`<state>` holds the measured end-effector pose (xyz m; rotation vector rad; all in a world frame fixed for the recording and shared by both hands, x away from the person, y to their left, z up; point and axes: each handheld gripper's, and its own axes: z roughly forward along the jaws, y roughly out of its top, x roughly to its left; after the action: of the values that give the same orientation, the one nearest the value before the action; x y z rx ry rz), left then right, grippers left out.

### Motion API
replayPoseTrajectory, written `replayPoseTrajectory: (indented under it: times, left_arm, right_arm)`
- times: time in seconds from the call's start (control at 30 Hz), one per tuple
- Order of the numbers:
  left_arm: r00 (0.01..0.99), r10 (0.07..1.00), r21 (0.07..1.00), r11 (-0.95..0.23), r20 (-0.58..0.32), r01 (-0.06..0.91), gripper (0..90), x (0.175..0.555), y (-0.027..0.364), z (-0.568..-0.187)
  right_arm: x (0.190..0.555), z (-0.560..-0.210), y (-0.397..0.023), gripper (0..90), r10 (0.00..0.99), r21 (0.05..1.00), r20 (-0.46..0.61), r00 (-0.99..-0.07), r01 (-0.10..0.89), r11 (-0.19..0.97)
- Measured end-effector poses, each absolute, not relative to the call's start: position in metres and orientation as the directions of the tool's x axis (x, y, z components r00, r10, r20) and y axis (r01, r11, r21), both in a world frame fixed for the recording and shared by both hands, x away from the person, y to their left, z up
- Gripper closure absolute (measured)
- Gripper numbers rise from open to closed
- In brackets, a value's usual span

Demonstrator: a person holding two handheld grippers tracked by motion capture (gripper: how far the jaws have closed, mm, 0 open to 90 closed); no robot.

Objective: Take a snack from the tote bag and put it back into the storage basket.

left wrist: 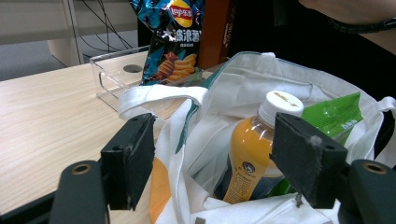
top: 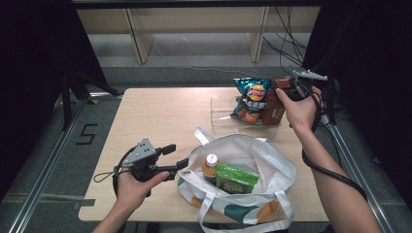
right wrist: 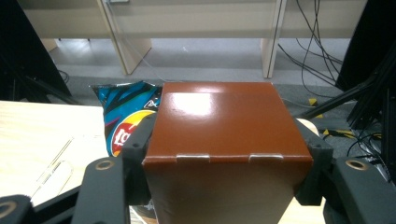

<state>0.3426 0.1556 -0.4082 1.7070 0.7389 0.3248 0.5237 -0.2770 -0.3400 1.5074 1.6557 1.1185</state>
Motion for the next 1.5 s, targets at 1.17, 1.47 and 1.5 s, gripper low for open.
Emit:
replayPoseTrajectory:
  times: [1.17,1.47,1.5]
  left_arm:
    - [0.756,0.630,0.944,-0.111,-0.176,0.312,29.6,0.344,0.156,-0.409]
    - [0.750,0.636,0.943,-0.105,-0.182,0.317,29.5,0.342,0.156,-0.408]
    - [0.751,0.635,0.943,-0.106,-0.180,0.316,29.5,0.342,0.156,-0.408]
  right_arm:
    - [0.527,-0.381,-0.270,37.1,0.980,0.847,0.066,-0.186,0.529,0.043]
    - [0.523,-0.382,-0.273,30.0,0.974,0.846,0.051,-0.222,0.527,0.076]
    - [0.522,-0.382,-0.274,29.3,0.974,0.850,0.052,-0.220,0.521,0.073]
